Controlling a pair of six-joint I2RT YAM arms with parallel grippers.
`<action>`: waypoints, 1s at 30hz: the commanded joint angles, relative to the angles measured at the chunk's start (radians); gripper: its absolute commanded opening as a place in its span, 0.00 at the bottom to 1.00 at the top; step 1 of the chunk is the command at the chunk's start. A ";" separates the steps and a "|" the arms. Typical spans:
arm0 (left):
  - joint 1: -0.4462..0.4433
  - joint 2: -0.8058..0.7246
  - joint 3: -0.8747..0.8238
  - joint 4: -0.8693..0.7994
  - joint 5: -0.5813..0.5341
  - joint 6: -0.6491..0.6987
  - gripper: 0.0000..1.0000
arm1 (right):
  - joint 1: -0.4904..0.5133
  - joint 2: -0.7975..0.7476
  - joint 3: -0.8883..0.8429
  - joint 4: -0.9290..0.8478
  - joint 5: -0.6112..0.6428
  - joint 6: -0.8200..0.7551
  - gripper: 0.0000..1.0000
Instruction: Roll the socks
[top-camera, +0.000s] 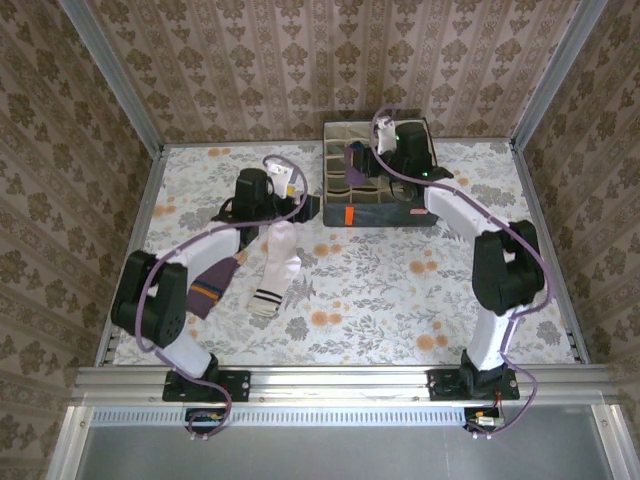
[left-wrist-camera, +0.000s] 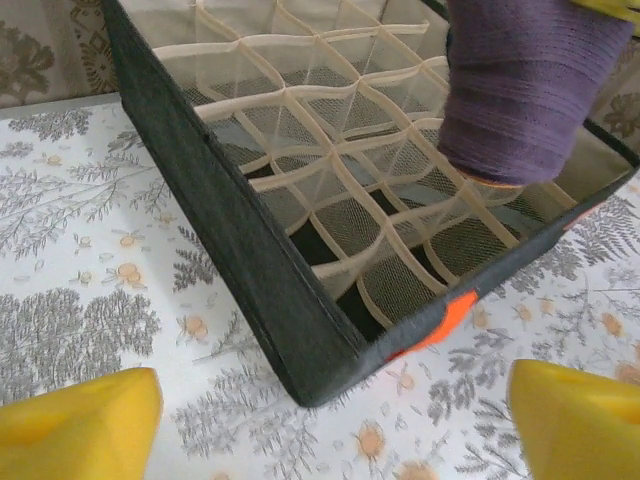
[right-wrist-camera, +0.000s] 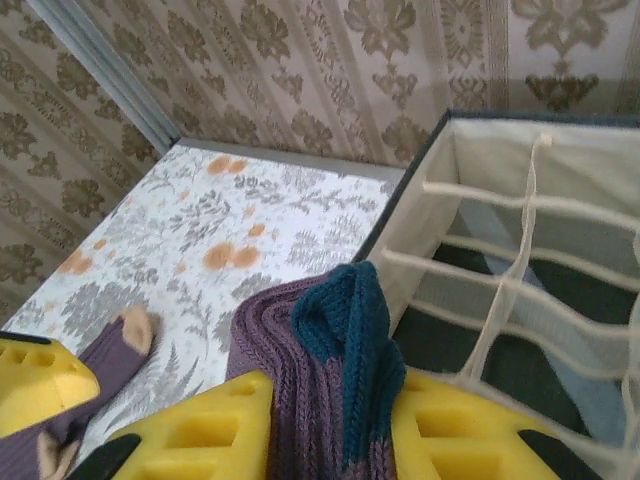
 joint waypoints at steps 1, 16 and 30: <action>0.016 0.088 0.115 -0.042 0.053 -0.084 0.75 | -0.002 0.091 0.119 -0.007 -0.027 -0.078 0.12; -0.046 0.368 0.409 -0.286 0.036 -0.122 0.50 | -0.003 0.485 0.511 -0.017 -0.012 -0.200 0.16; -0.032 0.378 0.372 -0.345 -0.004 -0.167 0.37 | 0.002 0.520 0.470 -0.064 -0.024 -0.310 0.23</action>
